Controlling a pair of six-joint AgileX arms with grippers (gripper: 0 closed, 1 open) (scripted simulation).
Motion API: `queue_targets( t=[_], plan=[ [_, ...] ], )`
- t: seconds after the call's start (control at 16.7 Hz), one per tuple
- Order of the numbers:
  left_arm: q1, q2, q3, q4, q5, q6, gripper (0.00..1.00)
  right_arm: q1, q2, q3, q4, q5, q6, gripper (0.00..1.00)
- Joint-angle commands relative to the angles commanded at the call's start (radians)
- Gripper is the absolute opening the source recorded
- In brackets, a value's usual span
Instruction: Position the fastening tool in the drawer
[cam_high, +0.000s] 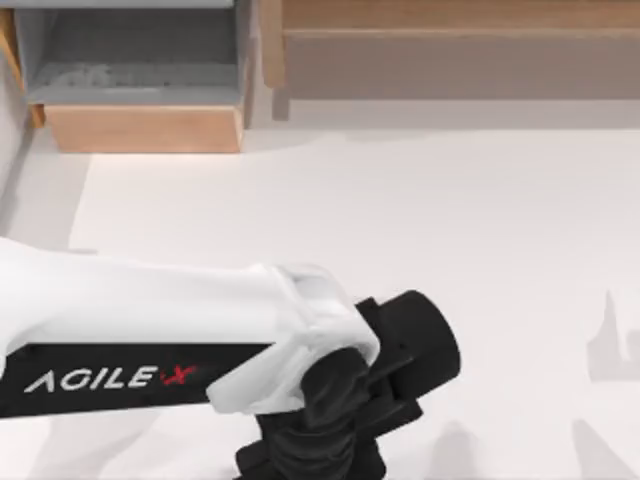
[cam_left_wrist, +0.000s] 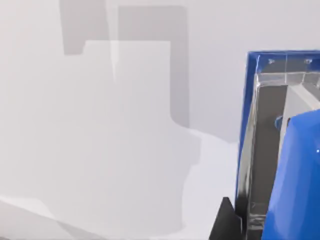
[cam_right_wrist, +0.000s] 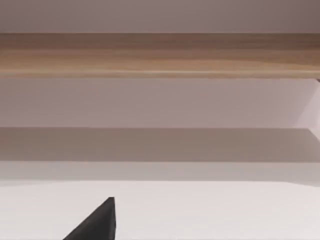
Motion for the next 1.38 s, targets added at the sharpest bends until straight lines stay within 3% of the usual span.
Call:
queue_targets(
  t=[0.3, 0.54, 0.9, 1.38],
  plan=[
    [0.008, 0.007, 0.006, -0.004, -0.002, 0.01, 0.0, 0.0, 0.0, 0.0, 0.0, 0.0, 0.0, 1.0],
    [0.122, 0.053, 0.125, -0.08, -0.032, 0.133, 0.0, 0.0, 0.0, 0.0, 0.0, 0.0, 0.0, 1.0],
    [0.469, 0.21, 0.522, -0.295, -0.124, 0.519, 0.0, 0.0, 0.0, 0.0, 0.0, 0.0, 0.0, 1.0],
    [1.01, 0.547, 1.297, -0.62, -0.204, 1.149, 0.0, 0.0, 0.0, 0.0, 0.0, 0.0, 0.0, 1.0]
  ],
)
